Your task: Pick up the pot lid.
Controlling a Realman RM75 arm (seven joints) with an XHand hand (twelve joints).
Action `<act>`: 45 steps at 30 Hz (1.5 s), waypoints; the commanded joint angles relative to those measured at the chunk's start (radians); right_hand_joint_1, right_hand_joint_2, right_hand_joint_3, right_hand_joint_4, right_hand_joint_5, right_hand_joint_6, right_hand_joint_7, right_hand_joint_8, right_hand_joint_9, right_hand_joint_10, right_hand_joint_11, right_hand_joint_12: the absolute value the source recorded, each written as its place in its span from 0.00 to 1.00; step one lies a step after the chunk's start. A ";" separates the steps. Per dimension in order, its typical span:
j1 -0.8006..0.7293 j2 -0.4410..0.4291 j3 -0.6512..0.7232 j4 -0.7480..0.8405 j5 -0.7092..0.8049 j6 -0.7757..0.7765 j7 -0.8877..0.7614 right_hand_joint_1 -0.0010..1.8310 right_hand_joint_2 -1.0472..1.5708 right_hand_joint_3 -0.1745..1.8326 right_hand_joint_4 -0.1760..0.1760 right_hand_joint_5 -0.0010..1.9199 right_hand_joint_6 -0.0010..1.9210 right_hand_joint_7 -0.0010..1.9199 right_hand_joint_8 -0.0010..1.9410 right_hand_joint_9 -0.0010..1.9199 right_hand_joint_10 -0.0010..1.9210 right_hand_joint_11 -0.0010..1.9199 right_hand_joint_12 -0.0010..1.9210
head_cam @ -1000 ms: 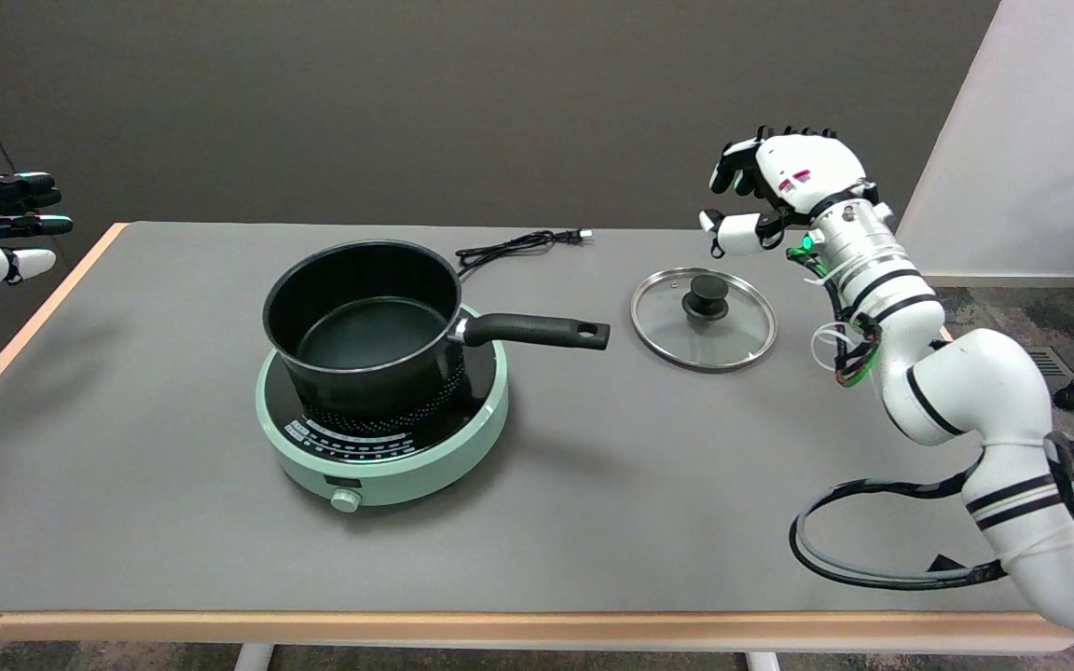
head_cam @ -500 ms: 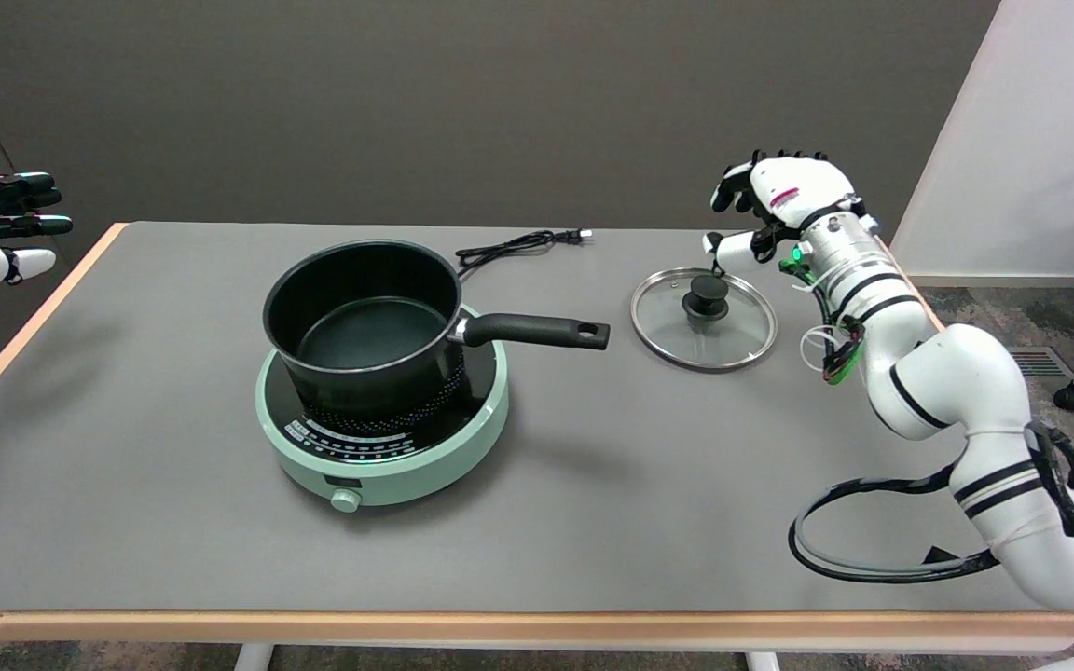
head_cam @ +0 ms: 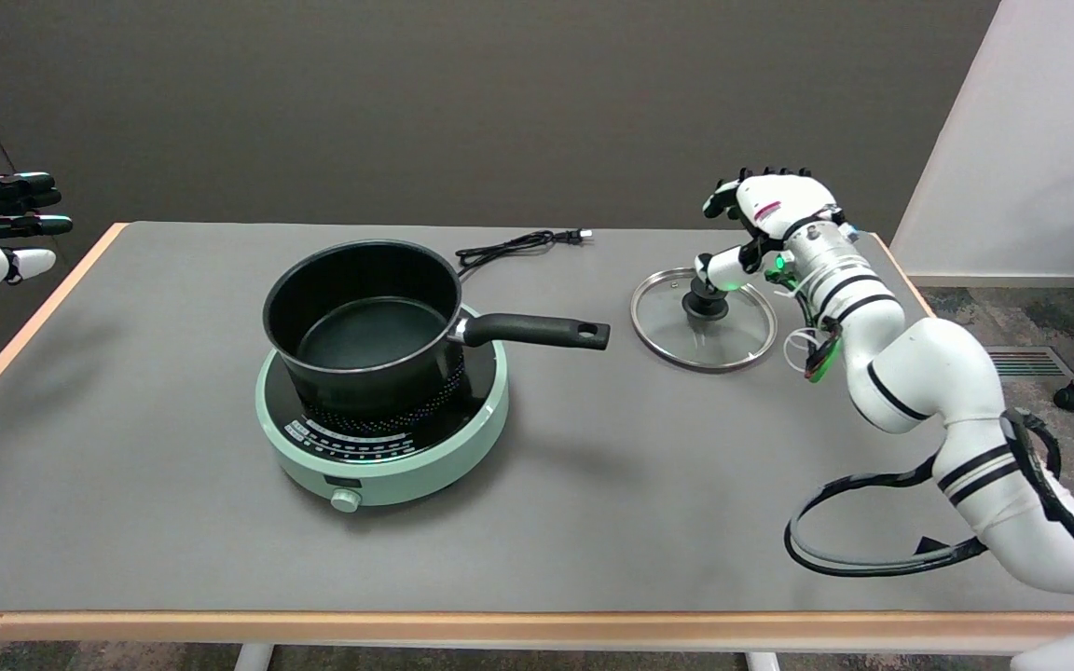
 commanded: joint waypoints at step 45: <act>0.095 0.087 -0.246 -0.080 0.155 0.184 -0.003 0.44 0.59 0.56 0.68 0.24 0.11 0.26 0.10 0.29 0.19 0.20 0.48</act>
